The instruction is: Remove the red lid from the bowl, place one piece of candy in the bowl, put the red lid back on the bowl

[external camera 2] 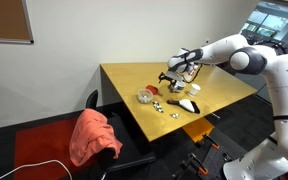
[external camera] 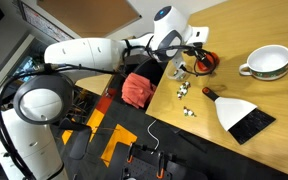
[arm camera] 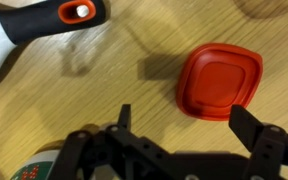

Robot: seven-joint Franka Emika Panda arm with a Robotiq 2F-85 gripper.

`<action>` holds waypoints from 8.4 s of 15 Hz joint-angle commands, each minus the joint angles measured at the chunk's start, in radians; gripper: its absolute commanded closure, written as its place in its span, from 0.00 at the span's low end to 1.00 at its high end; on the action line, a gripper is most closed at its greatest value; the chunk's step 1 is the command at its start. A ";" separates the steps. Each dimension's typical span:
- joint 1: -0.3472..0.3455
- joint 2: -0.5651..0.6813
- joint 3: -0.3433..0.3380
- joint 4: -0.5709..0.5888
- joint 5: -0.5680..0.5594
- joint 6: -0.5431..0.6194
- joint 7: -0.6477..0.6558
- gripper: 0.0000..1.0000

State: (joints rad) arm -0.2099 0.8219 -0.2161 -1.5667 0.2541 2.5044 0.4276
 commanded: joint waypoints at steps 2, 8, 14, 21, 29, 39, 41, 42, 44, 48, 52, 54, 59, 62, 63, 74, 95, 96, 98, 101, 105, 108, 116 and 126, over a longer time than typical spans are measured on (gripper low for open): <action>-0.014 0.075 -0.006 0.113 0.003 -0.034 0.048 0.09; -0.052 0.140 0.019 0.201 0.022 -0.062 0.027 0.23; -0.065 0.174 0.055 0.219 0.042 -0.055 0.021 0.27; -0.048 0.204 0.051 0.221 0.038 -0.052 0.041 0.33; -0.042 0.226 0.050 0.240 0.036 -0.052 0.047 0.43; -0.040 0.254 0.050 0.265 0.036 -0.053 0.049 0.56; -0.040 0.257 0.049 0.271 0.035 -0.054 0.049 0.60; -0.040 0.258 0.049 0.273 0.034 -0.054 0.050 0.63; -0.039 0.261 0.049 0.278 0.034 -0.054 0.051 0.81; -0.039 0.265 0.049 0.282 0.033 -0.052 0.051 0.98; -0.038 0.267 0.048 0.282 0.032 -0.052 0.052 0.98; -0.036 0.249 0.051 0.263 0.034 -0.042 0.043 0.98; -0.020 0.176 0.047 0.199 0.026 -0.020 0.027 0.98; -0.006 0.131 0.043 0.181 0.016 -0.021 0.017 0.98; -0.003 0.116 0.043 0.176 0.012 -0.024 0.011 0.98; 0.000 -0.106 0.098 -0.003 -0.049 -0.158 -0.270 0.98; -0.018 -0.182 0.235 -0.274 -0.027 0.137 -0.498 0.98; -0.028 -0.186 0.247 -0.278 -0.011 0.139 -0.497 0.98; -0.005 -0.143 0.223 -0.229 -0.035 0.115 -0.468 0.92; -0.010 -0.145 0.227 -0.231 -0.030 0.115 -0.469 0.92; -0.008 -0.154 0.233 -0.240 -0.024 0.115 -0.464 0.98; 0.000 -0.167 0.233 -0.253 -0.024 0.128 -0.456 0.98; 0.048 -0.172 0.194 -0.260 -0.043 0.136 -0.388 0.98; 0.085 -0.180 0.149 -0.263 -0.065 0.105 -0.325 0.98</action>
State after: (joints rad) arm -0.1445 0.6766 -0.0486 -1.7999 0.2094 2.6229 0.0644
